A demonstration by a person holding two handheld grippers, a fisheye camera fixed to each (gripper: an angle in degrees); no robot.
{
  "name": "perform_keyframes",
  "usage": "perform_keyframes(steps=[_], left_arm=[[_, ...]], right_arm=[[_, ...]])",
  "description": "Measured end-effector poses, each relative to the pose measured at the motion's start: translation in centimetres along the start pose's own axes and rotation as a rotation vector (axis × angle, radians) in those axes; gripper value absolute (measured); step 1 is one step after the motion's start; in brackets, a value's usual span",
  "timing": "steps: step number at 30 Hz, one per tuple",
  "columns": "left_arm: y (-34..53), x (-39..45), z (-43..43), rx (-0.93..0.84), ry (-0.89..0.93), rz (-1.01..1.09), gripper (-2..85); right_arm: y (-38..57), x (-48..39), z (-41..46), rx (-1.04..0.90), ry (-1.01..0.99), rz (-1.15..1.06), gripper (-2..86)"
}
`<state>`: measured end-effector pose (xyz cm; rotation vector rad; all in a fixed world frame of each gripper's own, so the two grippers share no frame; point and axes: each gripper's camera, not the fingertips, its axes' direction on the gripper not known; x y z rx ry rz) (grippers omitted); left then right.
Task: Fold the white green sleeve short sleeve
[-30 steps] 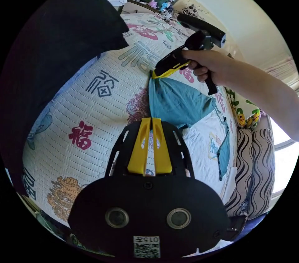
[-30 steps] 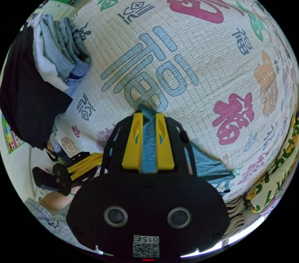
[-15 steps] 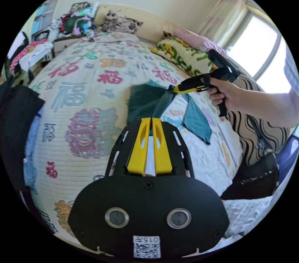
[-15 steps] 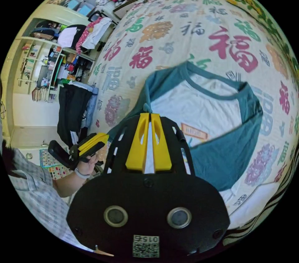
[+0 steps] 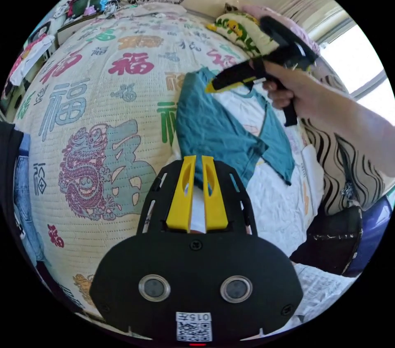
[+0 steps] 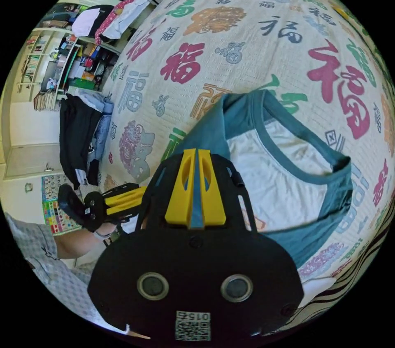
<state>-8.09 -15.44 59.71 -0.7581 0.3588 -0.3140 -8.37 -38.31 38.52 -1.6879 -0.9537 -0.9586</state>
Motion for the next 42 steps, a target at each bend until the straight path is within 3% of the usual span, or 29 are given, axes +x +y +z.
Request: perform_keyframes(steps=[4, 8, 10, 15, 20, 27, 30, 35, 37, 42], left_arm=[[0.3, 0.2, 1.2, -0.043, -0.054, 0.033, 0.0], [0.0, 0.6, 0.9, -0.068, -0.081, 0.062, -0.2], [-0.5, 0.4, 0.5, -0.070, -0.065, 0.040, -0.1], [-4.0, 0.1, -1.5, 0.047, -0.051, 0.006, 1.7], [-6.1, 0.0, 1.9, -0.074, -0.043, -0.006, 3.6], [-5.7, 0.8, 2.6, -0.076, -0.103, 0.034, 2.8], [-7.5, 1.0, 1.7, -0.136, -0.137, 0.064, 3.7], [-12.1, 1.0, -0.7, -0.068, -0.211, 0.235, 6.3], [-15.5, 0.6, -0.6, -0.032, -0.185, 0.271, 7.4], [-27.0, -0.4, 2.7, -0.012, 0.063, 0.187, 9.2]], right_arm=[[-3.1, 1.0, 0.9, -0.063, 0.065, 0.006, -0.8], [-2.3, 2.5, -2.5, 0.079, 0.160, 0.093, -0.3], [-2.4, 3.0, -4.3, 0.096, 0.060, 0.057, 2.1], [-5.5, 3.4, -4.0, -0.052, -0.057, 0.033, 7.7], [-7.3, 2.5, -1.7, -0.224, 0.001, 0.005, -0.1], [-5.8, 3.3, -3.9, -0.143, -0.008, 0.003, -0.5], [-2.7, 4.5, -7.4, 0.015, 0.017, 0.015, 0.3], [4.1, 9.4, -12.5, 0.047, 0.065, -0.060, 7.1], [7.2, 12.6, -13.1, 0.000, 0.156, -0.006, 10.2], [11.4, 16.9, -12.7, -0.026, 0.144, 0.117, 11.2]])
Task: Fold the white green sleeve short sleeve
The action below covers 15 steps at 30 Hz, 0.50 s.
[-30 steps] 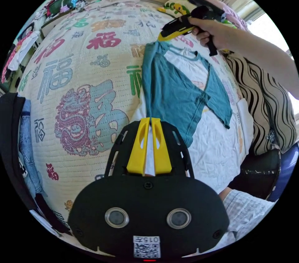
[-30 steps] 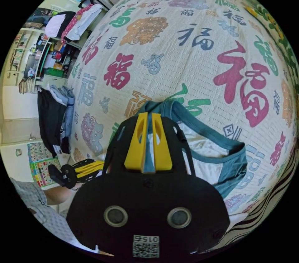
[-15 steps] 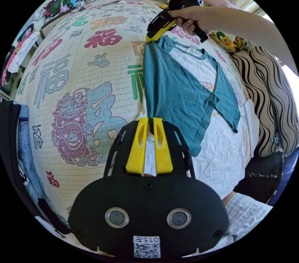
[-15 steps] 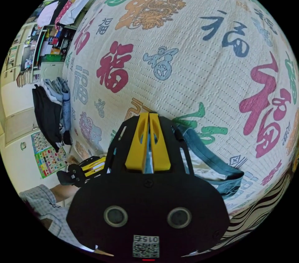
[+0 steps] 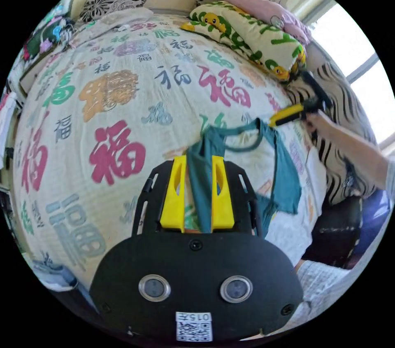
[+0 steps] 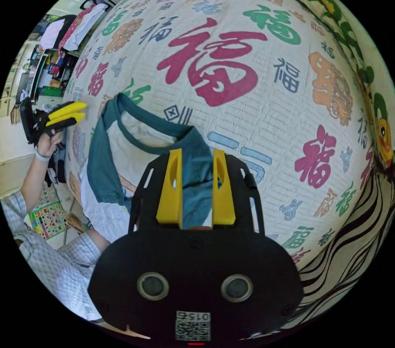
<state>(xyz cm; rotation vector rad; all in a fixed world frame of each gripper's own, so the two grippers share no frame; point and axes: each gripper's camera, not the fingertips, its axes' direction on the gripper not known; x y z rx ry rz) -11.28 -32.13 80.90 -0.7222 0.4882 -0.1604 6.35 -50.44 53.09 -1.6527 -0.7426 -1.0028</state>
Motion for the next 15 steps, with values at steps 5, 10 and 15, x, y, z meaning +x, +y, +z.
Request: perform_keyframes(steps=[5, 10, 15], left_arm=[[-4.1, 0.6, 5.0, -0.181, -0.089, 0.056, 9.8], [-3.8, 2.4, 6.2, -0.237, -0.108, 0.169, 2.1], [-5.5, 2.5, 4.4, -0.182, -0.192, 0.162, 0.0]], right_arm=[[1.9, 0.9, 1.5, -0.039, 0.014, 0.010, 8.0], [4.0, 1.0, 1.6, -0.070, 0.048, -0.046, 0.0], [5.8, 2.0, 0.2, -0.030, 0.101, -0.004, -0.9]])
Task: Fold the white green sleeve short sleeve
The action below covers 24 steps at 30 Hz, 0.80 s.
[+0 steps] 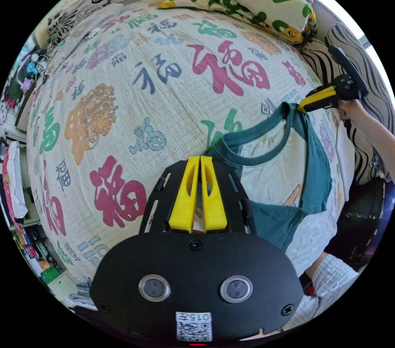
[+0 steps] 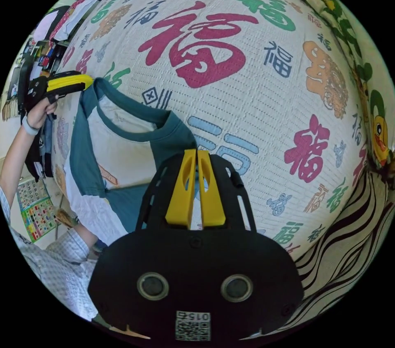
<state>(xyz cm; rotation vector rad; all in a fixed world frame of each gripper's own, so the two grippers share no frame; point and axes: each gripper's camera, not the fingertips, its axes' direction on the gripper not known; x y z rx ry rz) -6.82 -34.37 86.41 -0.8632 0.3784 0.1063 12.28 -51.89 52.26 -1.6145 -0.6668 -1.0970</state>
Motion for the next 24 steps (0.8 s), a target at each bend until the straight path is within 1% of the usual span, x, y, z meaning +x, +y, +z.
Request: perform_keyframes(steps=[2, 5, 7, 9, 10, 11, 13, 17, 19, 21, 24], left_arm=[[-0.8, -0.7, -1.2, 0.027, 0.024, -0.028, -0.2], [-1.6, -0.7, -3.2, 0.089, -0.027, -0.028, -0.4], [-1.6, -0.8, -4.8, 0.162, -0.035, -0.058, -0.4], [-0.4, -0.2, -6.8, 0.235, -0.038, -0.036, -0.4], [0.2, 0.2, -7.1, 0.244, -0.040, -0.025, -0.3], [1.8, 0.9, -7.9, 0.264, -0.039, 0.002, -0.3], [5.1, 2.2, -9.2, 0.301, -0.011, 0.065, -0.3], [15.9, 5.3, -10.8, 0.321, 0.106, 0.176, -0.2], [20.7, 6.8, -10.3, 0.277, 0.165, 0.194, -0.2], [26.5, 9.0, -9.3, 0.202, 0.212, 0.216, -0.2], [31.9, 11.1, -7.4, 0.103, 0.250, 0.192, -0.2]], right_arm=[[0.4, 0.6, -0.8, 0.017, -0.001, 0.029, -1.0], [1.4, 1.7, -2.1, 0.057, 0.061, 0.092, -1.0], [2.8, 3.0, -3.8, 0.141, 0.024, 0.151, -1.0], [4.4, 3.5, -4.7, 0.187, -0.011, 0.164, -1.0], [6.0, 3.5, -5.1, 0.210, -0.032, 0.155, -1.0], [6.9, 3.5, -5.2, 0.225, -0.039, 0.147, -1.0], [11.9, 2.8, -5.8, 0.277, -0.078, 0.100, -1.0], [21.5, 1.3, -4.6, 0.286, -0.214, 0.000, -1.0], [28.2, -0.1, -2.6, 0.278, -0.351, -0.038, -1.0], [32.5, -1.6, -0.5, 0.239, -0.406, -0.046, -1.0], [37.8, -4.1, 4.0, 0.120, -0.433, -0.024, -1.0]])
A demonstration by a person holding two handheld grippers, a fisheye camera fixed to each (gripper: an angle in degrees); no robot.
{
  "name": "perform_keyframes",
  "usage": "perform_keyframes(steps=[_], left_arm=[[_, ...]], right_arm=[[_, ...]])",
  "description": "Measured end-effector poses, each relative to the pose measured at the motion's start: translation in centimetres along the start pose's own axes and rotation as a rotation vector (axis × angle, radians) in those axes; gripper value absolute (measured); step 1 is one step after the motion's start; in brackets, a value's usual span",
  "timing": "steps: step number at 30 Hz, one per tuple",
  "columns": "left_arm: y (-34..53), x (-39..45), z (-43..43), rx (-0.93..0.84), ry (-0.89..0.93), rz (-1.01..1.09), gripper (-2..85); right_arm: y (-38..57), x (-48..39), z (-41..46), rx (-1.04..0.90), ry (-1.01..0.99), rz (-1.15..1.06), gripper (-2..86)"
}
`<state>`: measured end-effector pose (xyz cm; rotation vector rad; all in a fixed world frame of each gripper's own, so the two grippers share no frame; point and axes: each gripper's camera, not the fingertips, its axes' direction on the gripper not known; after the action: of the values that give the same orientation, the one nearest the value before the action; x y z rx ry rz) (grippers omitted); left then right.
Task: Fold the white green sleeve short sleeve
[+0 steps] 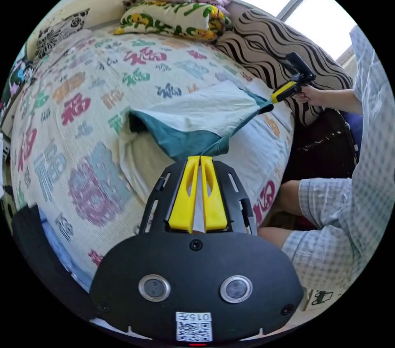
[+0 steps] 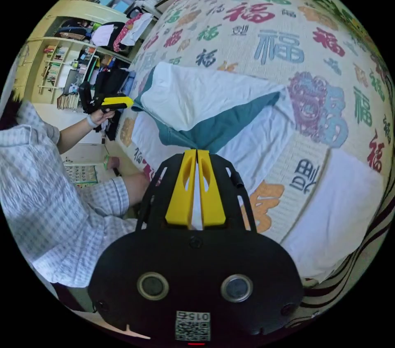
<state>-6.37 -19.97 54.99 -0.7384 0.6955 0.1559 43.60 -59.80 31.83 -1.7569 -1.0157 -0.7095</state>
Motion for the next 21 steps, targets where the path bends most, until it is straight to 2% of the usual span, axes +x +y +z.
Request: perform_keyframes(steps=[7, 14, 16, 19, 21], left_arm=[[5.7, 2.3, 2.7, -0.074, 0.023, -0.081, -0.2], [8.4, 3.6, 4.7, -0.156, 0.022, -0.086, -0.1], [8.8, 3.7, 4.9, -0.194, 0.007, -0.106, -0.1], [9.3, 3.9, 4.6, -0.233, -0.015, -0.106, 0.2], [9.0, 3.4, 3.6, -0.162, -0.017, -0.159, 0.6]], right_arm=[[7.2, 0.5, 6.1, -0.085, 0.014, 0.044, -1.0], [10.1, 1.6, 8.8, -0.170, 0.085, 0.057, -1.0], [10.9, 2.3, 9.2, -0.206, 0.187, 0.121, -1.0], [11.4, 2.5, 8.3, -0.163, 0.204, 0.150, -0.9], [11.1, 2.4, 7.8, -0.094, 0.132, 0.138, -0.7]])
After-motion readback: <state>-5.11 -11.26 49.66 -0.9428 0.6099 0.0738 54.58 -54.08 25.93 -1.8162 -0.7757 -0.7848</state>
